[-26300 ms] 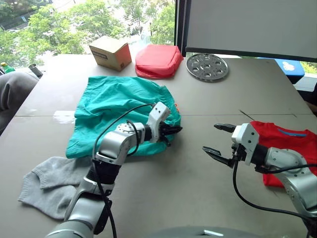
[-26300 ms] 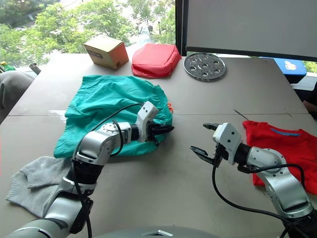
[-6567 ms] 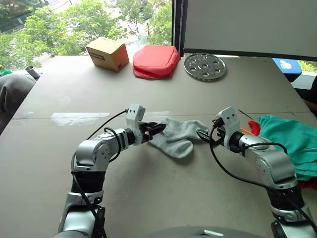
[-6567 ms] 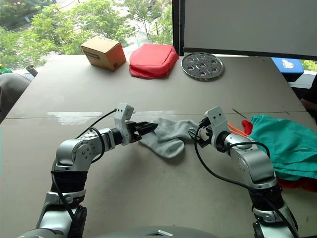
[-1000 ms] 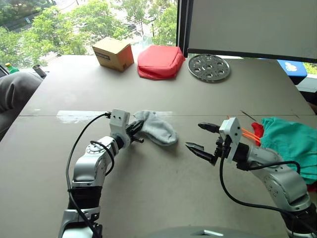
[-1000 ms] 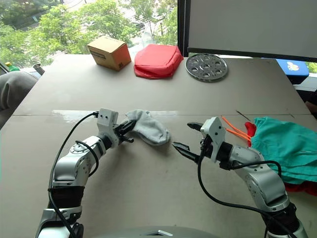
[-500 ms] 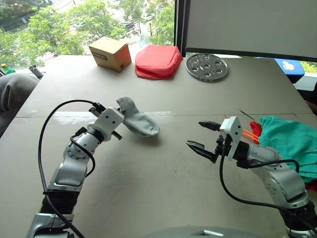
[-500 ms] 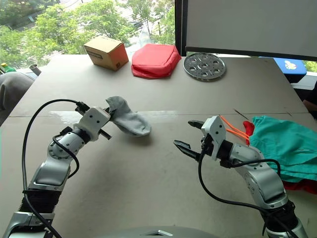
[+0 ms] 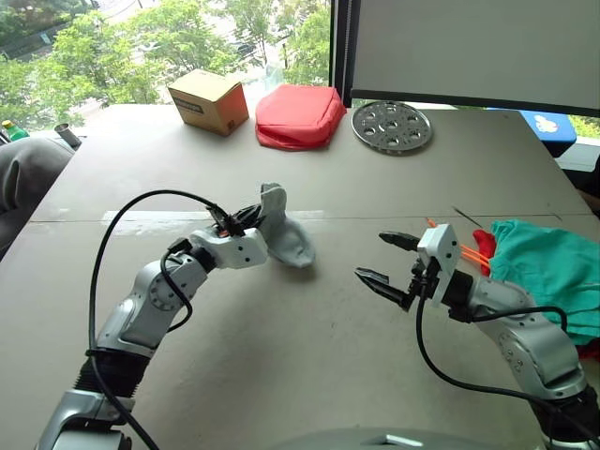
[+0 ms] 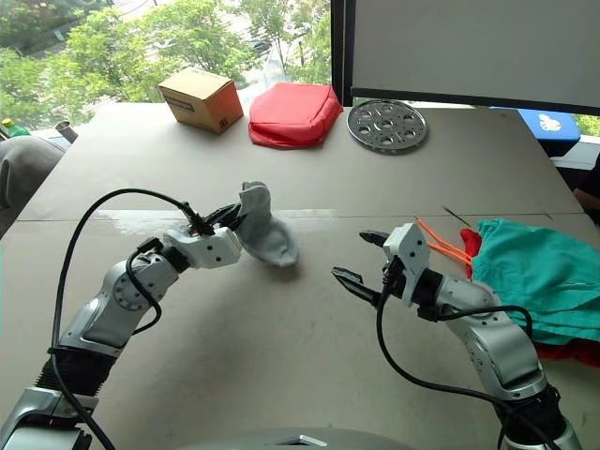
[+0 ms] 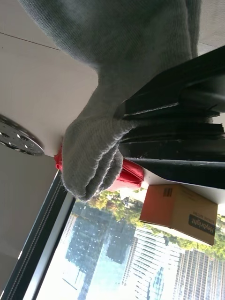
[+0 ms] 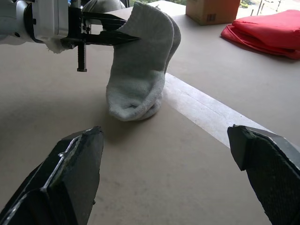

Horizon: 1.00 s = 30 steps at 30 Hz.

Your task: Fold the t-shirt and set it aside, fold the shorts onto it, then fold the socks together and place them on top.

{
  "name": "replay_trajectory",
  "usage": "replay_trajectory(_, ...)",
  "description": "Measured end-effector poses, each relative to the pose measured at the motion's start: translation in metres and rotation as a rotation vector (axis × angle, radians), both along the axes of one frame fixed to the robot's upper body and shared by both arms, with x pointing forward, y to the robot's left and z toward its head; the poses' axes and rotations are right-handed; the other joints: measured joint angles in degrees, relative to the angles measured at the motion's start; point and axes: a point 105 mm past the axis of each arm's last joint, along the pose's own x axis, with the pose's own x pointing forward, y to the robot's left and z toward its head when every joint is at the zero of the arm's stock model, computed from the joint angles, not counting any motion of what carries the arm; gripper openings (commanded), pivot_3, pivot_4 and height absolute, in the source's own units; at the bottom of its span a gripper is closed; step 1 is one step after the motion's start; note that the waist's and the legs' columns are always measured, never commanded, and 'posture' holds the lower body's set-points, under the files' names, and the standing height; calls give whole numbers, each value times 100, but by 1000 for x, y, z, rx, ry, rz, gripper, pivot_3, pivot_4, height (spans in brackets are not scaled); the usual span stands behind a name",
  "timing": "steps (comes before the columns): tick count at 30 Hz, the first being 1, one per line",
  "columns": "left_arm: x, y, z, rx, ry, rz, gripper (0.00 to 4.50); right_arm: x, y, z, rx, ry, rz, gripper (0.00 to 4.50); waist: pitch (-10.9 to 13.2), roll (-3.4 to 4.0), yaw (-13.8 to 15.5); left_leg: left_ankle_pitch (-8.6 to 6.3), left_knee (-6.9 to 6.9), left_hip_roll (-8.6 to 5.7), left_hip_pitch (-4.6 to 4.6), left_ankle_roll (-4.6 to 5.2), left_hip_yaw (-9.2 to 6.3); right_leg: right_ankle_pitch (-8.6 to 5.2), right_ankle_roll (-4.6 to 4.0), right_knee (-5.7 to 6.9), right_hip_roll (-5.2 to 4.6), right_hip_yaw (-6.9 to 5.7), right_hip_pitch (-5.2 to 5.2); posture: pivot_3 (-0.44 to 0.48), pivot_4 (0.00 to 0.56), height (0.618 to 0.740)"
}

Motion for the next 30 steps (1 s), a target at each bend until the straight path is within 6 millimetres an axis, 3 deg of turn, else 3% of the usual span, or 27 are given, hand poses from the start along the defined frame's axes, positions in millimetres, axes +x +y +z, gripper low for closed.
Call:
replay_trajectory(6, -6, -30, -3, 199, -73, -160, 33, -2, -2, -3, -2, 10, -15, 4500, -4, -8, 8, 0, 1, 0, 1, 0, 11, 0, 1, 0, 2, 3, 0, 0, 150, 739)
replay_trajectory(10, -10, -39, -8, 275, -123, -211, 33, -3, -3, -2, -3, 7, -22, 4500, -9, -16, 6, 0, 1, 0, 2, 0, 12, 0, 2, 0, 5, 3, 0, 0, 150, 739)
replay_trajectory(16, -14, -48, -6, 348, -201, -301, 33, -7, -4, -3, -13, 11, -32, 4500, -18, -30, 7, 0, 1, 2, 2, 0, 13, 0, 2, 1, 5, 4, 0, 0, 150, 739)
replay_trajectory(26, -30, -47, -41, 498, -120, -488, 33, -6, -11, -4, -24, 15, -61, 4500, -19, -32, 20, 0, 2, 2, 5, 1, 17, 0, 3, 4, 5, 6, 1, 0, 150, 739)
replay_trajectory(27, -30, -47, -42, 500, -113, -496, 884, -6, -11, -4, -24, 15, -61, 4500, -21, -33, 25, 0, 2, 2, 7, 1, 19, 0, 3, 5, 5, 6, 2, 0, 150, 739)
replay_trajectory(28, -30, -47, -46, 508, -86, -505, 1186, -6, -11, -4, -24, 15, -61, 4500, -21, -32, 25, 0, 2, 1, 8, 1, 21, 0, 3, 5, 5, 6, 2, 0, 150, 739)
replay_trajectory(30, -29, -48, -46, 482, -59, -512, 2242, -6, -11, -4, -24, 15, -61, 4500, -23, -35, 29, 0, 3, 2, 7, 1, 21, 0, 3, 7, 5, 7, 2, 0, 150, 739)
